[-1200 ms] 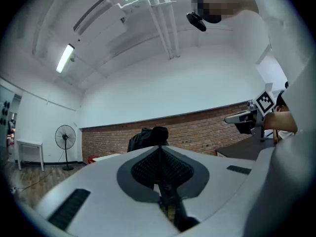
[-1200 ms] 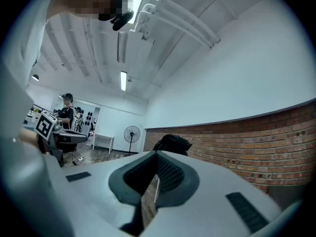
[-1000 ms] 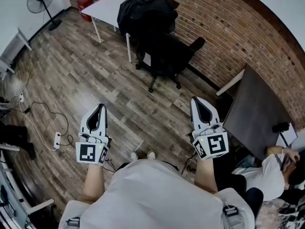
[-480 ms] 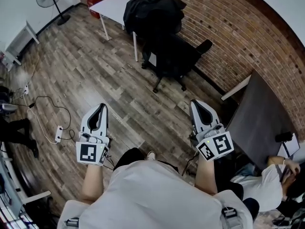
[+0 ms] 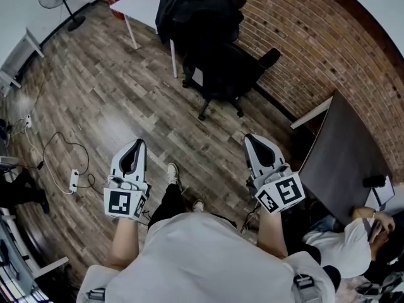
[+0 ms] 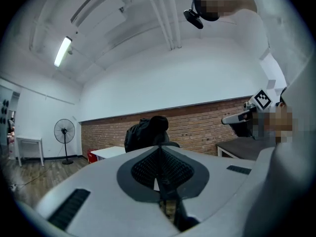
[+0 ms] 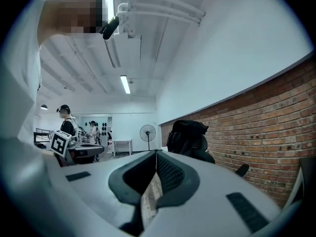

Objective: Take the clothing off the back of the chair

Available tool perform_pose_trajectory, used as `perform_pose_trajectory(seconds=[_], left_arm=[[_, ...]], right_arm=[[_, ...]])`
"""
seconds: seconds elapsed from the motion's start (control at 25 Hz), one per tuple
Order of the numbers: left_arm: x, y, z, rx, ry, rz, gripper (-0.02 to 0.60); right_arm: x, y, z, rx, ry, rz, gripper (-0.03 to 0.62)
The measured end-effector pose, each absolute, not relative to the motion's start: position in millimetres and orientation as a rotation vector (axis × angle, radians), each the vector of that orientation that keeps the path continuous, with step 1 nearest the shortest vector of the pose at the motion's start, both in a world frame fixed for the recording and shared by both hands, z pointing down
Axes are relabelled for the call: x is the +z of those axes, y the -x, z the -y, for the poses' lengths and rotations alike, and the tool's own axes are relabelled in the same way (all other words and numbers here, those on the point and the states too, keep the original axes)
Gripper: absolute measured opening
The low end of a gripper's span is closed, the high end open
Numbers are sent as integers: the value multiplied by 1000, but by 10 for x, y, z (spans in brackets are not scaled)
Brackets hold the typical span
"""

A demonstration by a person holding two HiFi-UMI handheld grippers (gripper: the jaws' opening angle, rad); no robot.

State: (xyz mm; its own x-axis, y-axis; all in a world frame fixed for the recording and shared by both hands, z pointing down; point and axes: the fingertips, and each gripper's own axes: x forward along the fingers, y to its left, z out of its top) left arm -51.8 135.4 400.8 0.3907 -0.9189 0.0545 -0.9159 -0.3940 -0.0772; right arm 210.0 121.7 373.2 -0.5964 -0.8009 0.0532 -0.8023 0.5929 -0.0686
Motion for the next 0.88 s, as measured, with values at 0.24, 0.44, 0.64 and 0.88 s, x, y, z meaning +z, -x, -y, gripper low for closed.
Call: perform_pose_trajectory(seconds=[0.24, 0.44, 0.64, 0.88], left_arm=[[4027, 633, -622, -85, 2630, -1668, 29], [3969, 964, 52, -35, 2664, -1637, 29], [4017, 1178, 627, 13, 2754, -1567, 29], [4195, 1052, 1163, 13, 2861, -1478, 29]], right_arm=[[3688, -2022, -564, 117, -1449, 2742, 21], [3541, -1539, 33, 55, -1419, 2728, 21], [3482, -1120, 547, 33, -1420, 2691, 21], [3528, -1012, 932, 47, -1414, 2640, 21]])
